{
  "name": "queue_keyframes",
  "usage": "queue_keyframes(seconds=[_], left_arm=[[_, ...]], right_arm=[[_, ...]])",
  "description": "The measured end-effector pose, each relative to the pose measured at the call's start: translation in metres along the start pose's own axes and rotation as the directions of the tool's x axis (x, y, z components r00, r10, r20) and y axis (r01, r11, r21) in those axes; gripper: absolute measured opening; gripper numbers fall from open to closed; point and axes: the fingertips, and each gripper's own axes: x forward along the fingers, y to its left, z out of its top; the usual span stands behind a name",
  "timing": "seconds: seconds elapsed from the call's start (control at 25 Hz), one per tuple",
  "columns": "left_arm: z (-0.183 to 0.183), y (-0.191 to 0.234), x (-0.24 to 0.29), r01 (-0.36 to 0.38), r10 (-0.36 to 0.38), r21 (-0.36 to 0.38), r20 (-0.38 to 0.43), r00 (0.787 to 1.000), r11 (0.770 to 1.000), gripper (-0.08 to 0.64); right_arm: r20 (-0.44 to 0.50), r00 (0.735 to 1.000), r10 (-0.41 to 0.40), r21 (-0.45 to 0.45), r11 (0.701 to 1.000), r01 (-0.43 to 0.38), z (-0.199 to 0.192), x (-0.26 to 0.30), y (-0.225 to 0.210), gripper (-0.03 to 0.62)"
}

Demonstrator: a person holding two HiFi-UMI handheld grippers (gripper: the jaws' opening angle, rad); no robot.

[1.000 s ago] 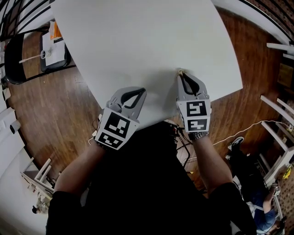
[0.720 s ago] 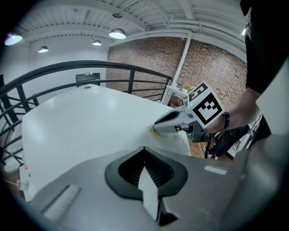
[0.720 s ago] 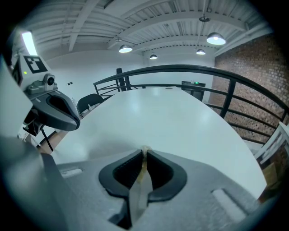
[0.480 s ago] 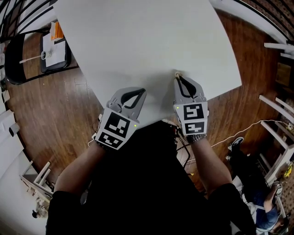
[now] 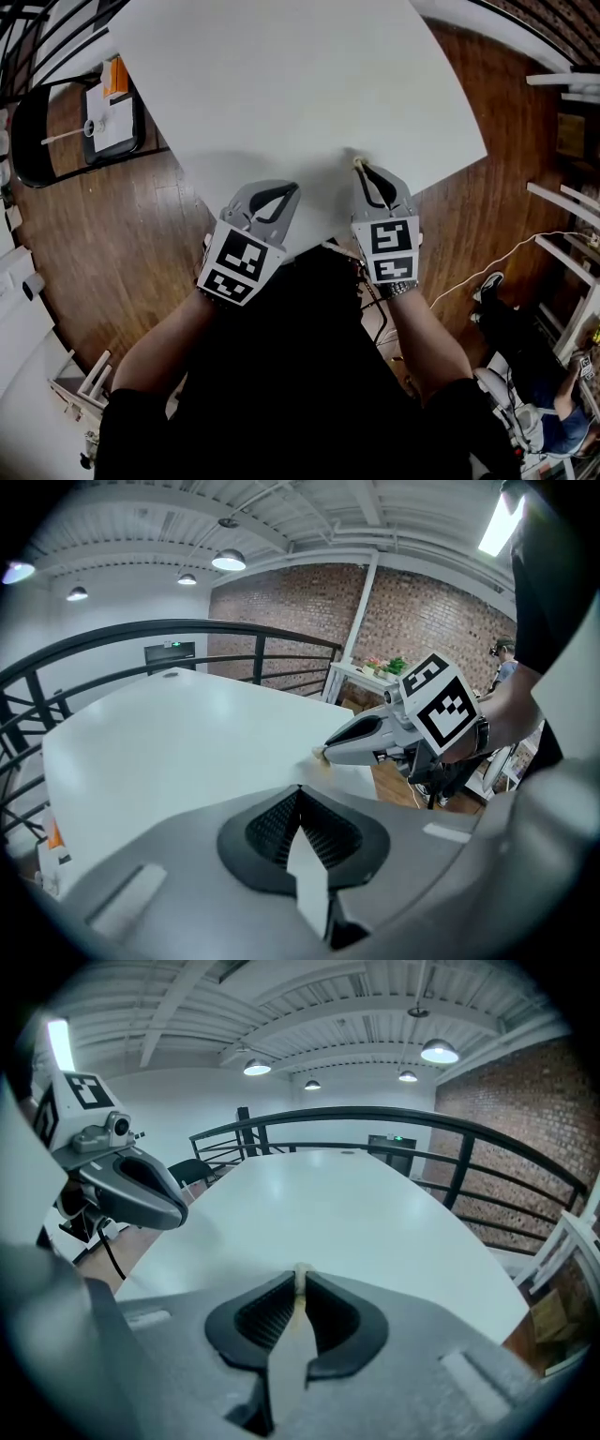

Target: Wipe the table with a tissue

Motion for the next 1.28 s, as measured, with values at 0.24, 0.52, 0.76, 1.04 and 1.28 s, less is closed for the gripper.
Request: queue_keyframes(seconds=[0.24,0.52,0.76,1.04,1.28], left_arm=[[0.0,-0.009,-0.011,0.014,-0.014,0.035,0.019,1.0,0.999,0.015],[-0.001,-0.012,-0.028,0.025,-0.028,0.059,0.047,0.999,0.998,0.015],[0.004,-0.013,-0.038,0.046,-0.054,0.095,0.08,0.995,0.994,0.015],[0.001,-0.017,-0.051,0.08,-0.095,0.131,0.106,0.99,0.988,0.015],[0.005,-0.02,-0.063,0.099,-0.122,0.164,0.139,0.983,0.981,0.015]], right_arm=[[0.021,0.999,-0.026,0.012,1.0,0.026,-0.003,-0.017,0.012,0.026],[0.05,0.998,-0.048,0.012,0.999,0.048,0.002,-0.037,0.035,0.026],[0.082,0.993,-0.08,0.012,0.997,0.079,0.009,-0.054,0.052,0.026],[0.114,0.986,-0.118,0.022,0.993,0.116,0.015,-0.073,0.076,0.026],[0.15,0.977,-0.151,0.032,0.988,0.148,0.025,-0.089,0.096,0.026]])
